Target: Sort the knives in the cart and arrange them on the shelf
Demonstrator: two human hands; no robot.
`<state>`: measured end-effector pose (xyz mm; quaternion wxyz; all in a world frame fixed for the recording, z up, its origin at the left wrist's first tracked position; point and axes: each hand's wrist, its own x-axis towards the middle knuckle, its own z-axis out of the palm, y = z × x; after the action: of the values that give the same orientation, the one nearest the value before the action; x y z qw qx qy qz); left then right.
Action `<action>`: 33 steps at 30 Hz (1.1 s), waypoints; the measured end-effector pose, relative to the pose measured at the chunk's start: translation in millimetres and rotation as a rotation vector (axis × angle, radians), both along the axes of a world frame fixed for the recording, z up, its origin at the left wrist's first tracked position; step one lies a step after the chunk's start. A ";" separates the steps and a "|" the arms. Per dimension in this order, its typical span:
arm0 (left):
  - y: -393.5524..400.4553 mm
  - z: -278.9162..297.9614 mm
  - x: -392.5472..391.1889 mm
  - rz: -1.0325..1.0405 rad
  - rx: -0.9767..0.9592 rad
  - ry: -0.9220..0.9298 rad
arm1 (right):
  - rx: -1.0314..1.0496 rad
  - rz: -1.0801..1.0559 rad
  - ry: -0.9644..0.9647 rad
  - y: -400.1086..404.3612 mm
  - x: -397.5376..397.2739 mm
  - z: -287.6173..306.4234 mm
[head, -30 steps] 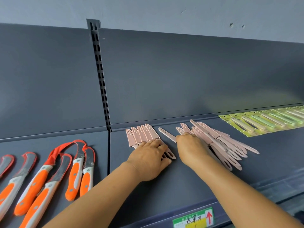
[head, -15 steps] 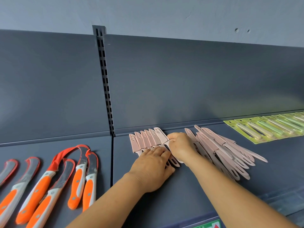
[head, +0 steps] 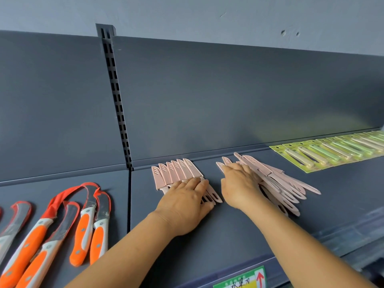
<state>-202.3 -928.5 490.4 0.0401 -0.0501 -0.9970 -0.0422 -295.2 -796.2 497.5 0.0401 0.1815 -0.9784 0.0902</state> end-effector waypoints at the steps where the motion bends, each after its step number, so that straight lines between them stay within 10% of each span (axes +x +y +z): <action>1: 1.5 0.4 -1.9 -0.003 0.003 -0.008 | 0.065 -0.018 0.001 7.0 1.3 -1.0; 33: 5.1 -9.1 -10.5 -0.001 0.010 -0.035 | -0.143 0.046 -0.009 -12.6 -1.0 5.8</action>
<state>-212.8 -923.5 481.3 0.0229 -0.0498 -0.9973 -0.0482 -296.2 -808.9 503.3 0.0466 0.2002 -0.9652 0.1618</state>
